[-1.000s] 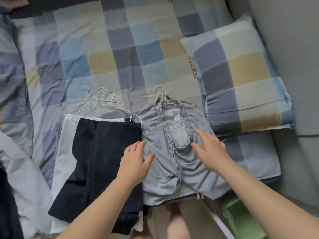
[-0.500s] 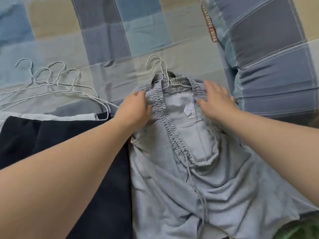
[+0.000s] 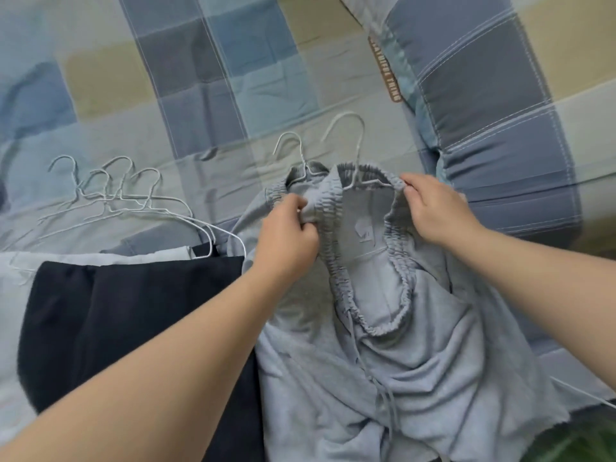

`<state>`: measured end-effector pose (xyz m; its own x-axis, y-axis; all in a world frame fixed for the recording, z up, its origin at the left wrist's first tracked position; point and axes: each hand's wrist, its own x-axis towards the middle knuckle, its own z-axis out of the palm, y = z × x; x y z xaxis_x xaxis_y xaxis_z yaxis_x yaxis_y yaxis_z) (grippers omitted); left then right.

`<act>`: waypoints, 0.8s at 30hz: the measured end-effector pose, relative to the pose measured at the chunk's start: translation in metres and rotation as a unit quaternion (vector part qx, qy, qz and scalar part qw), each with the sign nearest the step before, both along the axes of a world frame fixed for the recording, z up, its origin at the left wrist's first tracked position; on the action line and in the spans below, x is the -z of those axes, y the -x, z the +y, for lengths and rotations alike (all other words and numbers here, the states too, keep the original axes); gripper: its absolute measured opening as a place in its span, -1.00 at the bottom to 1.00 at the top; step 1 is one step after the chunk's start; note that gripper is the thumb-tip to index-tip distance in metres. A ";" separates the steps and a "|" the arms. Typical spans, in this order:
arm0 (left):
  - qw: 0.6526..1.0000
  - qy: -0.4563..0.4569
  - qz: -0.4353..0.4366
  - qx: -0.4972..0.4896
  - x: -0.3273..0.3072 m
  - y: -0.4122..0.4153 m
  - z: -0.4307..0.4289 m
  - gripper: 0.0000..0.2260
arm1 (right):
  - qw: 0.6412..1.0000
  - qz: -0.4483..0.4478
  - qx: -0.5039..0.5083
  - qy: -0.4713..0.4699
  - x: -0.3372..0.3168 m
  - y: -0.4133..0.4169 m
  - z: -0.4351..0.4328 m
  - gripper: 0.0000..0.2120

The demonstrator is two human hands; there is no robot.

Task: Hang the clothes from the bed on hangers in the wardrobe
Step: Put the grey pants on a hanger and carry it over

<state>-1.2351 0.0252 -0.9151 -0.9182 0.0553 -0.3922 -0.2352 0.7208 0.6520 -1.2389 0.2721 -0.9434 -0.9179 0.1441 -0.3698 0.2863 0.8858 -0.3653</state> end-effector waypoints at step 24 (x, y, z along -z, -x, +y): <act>0.989 -0.090 0.107 0.047 -0.446 -0.077 -0.064 -0.75 | 0.932 0.262 0.055 0.244 -0.454 -0.126 -0.030 -0.89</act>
